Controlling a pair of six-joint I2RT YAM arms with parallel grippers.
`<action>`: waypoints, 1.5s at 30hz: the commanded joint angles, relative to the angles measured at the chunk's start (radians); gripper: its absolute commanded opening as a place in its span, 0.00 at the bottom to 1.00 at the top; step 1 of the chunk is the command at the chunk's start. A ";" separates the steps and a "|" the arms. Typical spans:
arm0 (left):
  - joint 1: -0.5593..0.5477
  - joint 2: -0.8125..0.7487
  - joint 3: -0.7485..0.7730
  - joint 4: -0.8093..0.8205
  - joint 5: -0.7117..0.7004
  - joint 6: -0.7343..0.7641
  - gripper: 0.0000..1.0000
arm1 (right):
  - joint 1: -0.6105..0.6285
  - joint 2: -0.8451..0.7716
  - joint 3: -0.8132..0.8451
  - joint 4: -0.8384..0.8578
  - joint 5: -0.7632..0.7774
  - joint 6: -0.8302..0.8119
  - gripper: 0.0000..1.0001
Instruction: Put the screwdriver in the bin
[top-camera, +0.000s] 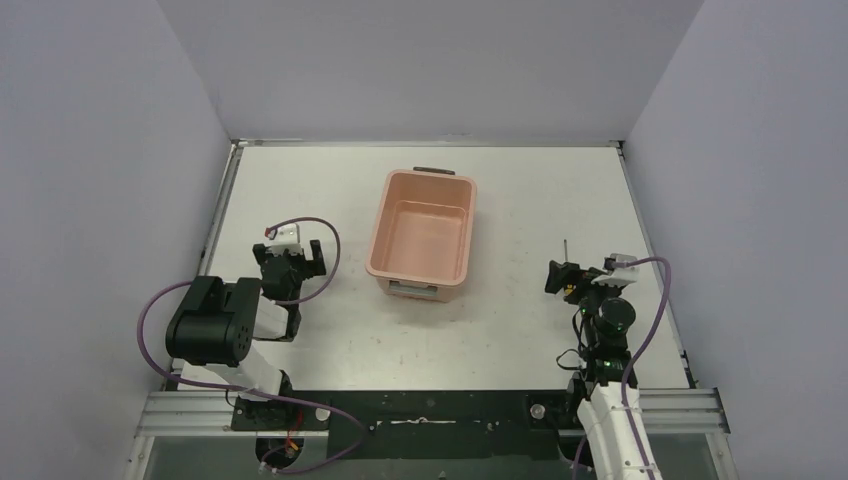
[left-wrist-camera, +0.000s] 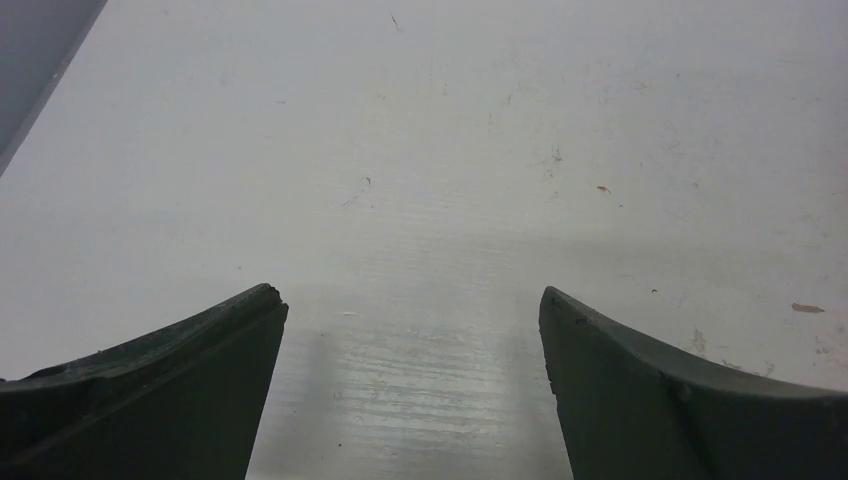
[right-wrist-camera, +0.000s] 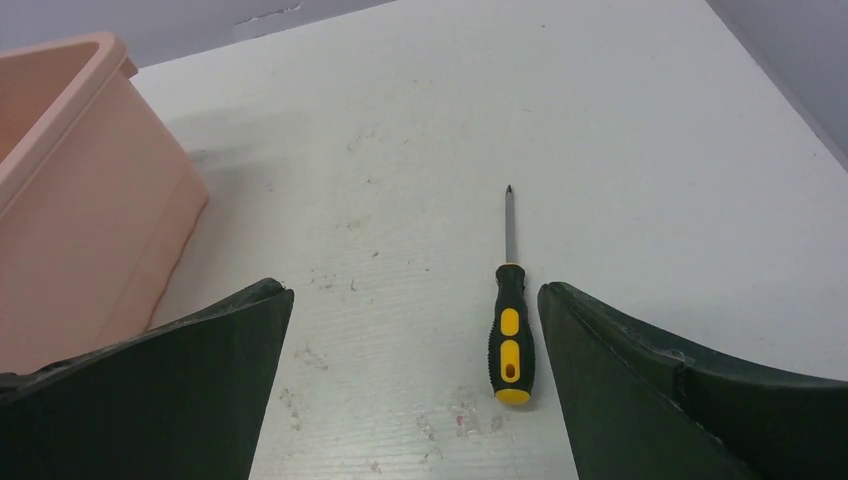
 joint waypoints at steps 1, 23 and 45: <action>0.005 -0.005 0.023 0.053 0.010 0.007 0.97 | -0.006 0.014 0.078 0.034 0.048 0.005 1.00; 0.005 -0.005 0.023 0.053 0.010 0.007 0.97 | -0.019 1.131 0.893 -0.755 0.114 -0.048 0.98; 0.004 -0.005 0.023 0.054 0.009 0.007 0.97 | 0.078 1.029 1.245 -0.987 0.058 -0.018 0.00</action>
